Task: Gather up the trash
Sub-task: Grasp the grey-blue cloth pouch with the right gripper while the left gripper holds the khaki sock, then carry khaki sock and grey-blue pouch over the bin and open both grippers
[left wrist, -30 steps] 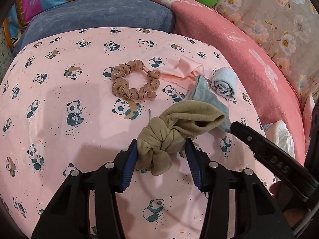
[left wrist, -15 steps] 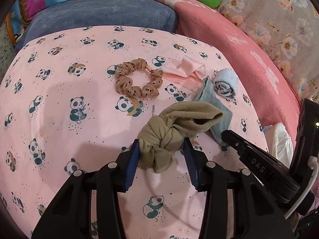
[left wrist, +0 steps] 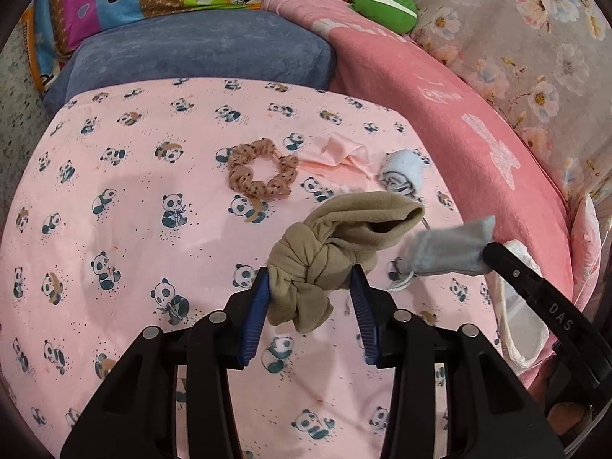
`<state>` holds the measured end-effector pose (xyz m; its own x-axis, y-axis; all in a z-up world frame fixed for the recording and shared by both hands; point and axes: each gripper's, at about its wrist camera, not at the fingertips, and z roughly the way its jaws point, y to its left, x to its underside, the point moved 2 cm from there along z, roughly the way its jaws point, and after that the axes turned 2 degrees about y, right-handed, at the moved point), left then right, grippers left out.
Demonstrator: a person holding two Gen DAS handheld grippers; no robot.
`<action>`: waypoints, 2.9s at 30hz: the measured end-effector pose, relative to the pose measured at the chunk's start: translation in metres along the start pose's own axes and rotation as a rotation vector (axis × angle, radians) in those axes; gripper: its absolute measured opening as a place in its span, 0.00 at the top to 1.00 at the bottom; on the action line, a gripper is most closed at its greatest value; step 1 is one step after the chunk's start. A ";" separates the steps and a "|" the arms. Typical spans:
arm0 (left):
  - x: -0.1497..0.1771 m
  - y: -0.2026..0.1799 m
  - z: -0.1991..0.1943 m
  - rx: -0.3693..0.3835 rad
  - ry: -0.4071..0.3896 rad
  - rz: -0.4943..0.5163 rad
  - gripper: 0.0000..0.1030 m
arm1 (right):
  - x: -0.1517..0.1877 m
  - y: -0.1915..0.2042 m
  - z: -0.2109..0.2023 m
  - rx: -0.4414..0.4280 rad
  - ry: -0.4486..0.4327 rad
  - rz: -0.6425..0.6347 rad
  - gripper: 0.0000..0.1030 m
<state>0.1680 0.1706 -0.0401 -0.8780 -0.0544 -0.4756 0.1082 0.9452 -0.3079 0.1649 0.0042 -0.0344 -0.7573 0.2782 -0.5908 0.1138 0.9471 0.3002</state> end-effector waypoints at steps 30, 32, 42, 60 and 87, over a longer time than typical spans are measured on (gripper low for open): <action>0.027 -0.205 -0.035 0.109 -0.048 0.365 0.61 | 0.001 -0.133 -0.182 0.086 -0.264 0.171 0.96; 0.031 -0.217 -0.032 0.111 -0.043 0.387 0.61 | 0.002 -0.140 -0.185 0.090 -0.268 0.179 0.96; 0.048 -0.265 -0.019 0.116 -0.020 0.469 0.61 | 0.016 -0.201 -0.202 0.123 -0.288 0.266 0.96; 0.067 -0.326 0.007 0.137 0.031 0.577 0.60 | 0.031 -0.273 -0.203 0.156 -0.287 0.372 0.96; 0.062 -0.348 0.048 0.165 0.073 0.568 0.31 | 0.027 -0.301 -0.165 0.194 -0.212 0.399 0.91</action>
<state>0.0989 -0.1771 -0.0022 -0.6907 0.4727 -0.5473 0.6360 0.7572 -0.1487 0.0041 -0.2997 -0.0173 -0.4847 0.6330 -0.6036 0.5015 0.7665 0.4011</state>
